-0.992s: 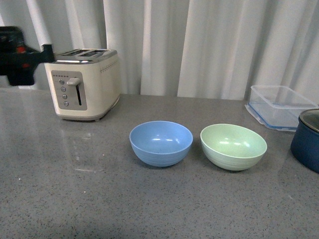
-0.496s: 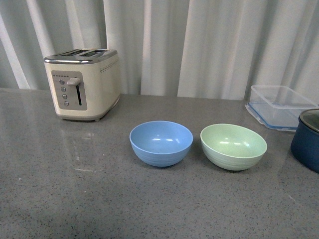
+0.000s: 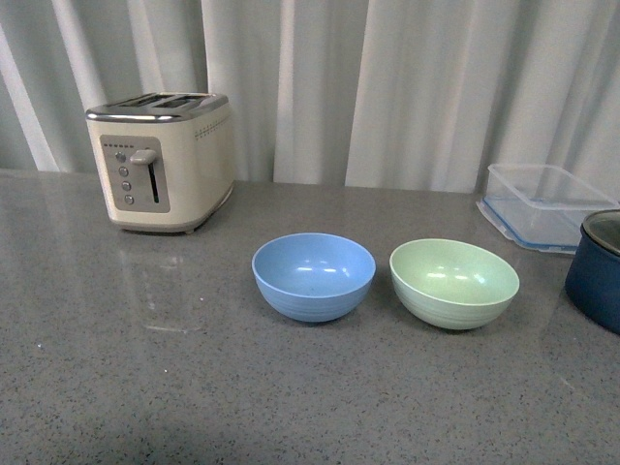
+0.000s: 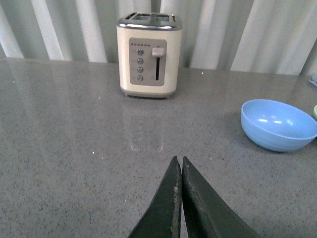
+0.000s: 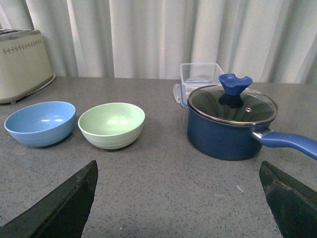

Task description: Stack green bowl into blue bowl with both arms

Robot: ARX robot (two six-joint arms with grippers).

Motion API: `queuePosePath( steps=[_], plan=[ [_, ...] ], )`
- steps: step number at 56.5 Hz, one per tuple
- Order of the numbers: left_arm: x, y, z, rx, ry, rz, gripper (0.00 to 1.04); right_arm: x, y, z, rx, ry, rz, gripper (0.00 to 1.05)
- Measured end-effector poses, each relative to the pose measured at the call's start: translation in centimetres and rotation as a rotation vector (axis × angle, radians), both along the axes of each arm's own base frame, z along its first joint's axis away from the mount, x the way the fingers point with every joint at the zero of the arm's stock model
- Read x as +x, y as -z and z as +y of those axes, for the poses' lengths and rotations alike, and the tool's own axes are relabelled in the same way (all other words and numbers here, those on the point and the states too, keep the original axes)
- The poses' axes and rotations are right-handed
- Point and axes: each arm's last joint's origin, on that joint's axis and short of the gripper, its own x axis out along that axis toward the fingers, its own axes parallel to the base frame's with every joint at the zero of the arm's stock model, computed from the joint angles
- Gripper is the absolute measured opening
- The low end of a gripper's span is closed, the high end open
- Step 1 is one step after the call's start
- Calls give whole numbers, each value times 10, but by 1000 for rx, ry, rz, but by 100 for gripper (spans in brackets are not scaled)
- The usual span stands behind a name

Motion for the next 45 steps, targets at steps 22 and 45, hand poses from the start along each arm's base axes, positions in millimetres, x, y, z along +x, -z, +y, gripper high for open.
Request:
queuePosePath(
  steps=[22,45],
  plan=[
    [-21,-5,0,0,0,-11,4,0,0,0,0,0,0,95],
    [-33,-7,0,0,0,-21,4,0,0,0,0,0,0,95]
  ],
)
